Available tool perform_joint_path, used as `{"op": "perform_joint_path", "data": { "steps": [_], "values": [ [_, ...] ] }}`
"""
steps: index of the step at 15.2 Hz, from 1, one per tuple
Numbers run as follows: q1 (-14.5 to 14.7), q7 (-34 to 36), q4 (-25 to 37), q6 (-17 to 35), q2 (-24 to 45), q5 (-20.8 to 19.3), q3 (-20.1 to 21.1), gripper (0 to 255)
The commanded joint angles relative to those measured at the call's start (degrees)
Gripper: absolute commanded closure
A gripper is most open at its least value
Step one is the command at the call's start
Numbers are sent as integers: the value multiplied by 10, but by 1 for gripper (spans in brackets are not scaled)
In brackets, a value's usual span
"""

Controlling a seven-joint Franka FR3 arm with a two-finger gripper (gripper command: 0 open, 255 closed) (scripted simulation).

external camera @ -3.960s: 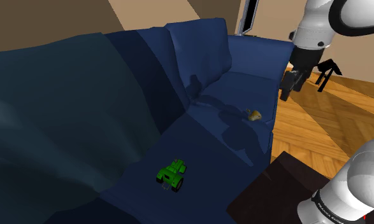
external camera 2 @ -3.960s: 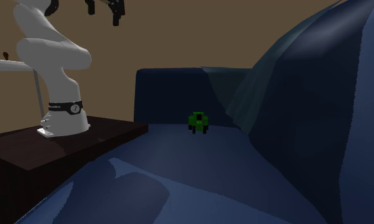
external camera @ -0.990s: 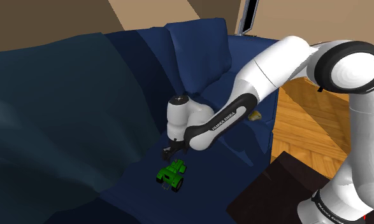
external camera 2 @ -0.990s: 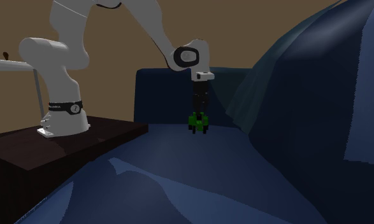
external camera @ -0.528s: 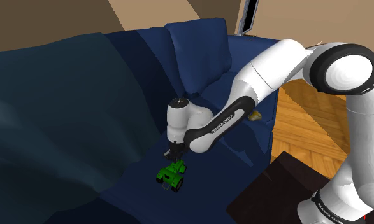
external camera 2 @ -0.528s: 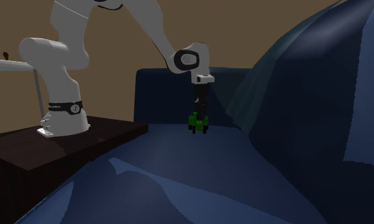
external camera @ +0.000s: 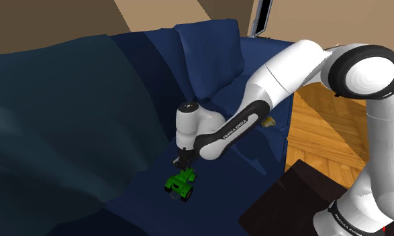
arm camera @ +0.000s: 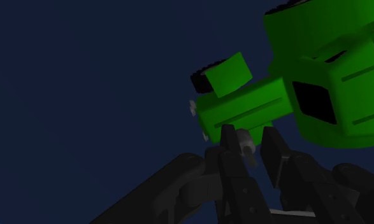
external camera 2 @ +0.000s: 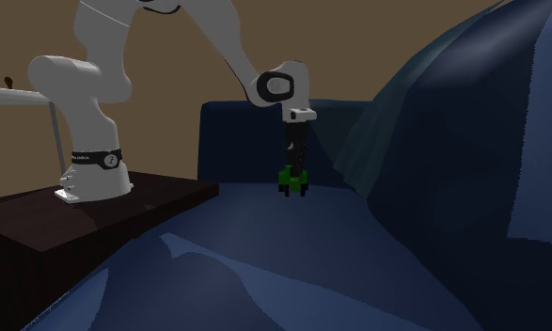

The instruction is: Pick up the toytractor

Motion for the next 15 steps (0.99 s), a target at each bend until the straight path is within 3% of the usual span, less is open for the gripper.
{"op": "perform_joint_path", "data": {
  "steps": [1,15],
  "values": [
    [-4,-5,0,-9,-11,6,5,255],
    [-22,-34,6,-78,-77,48,30,255]
  ]
}}
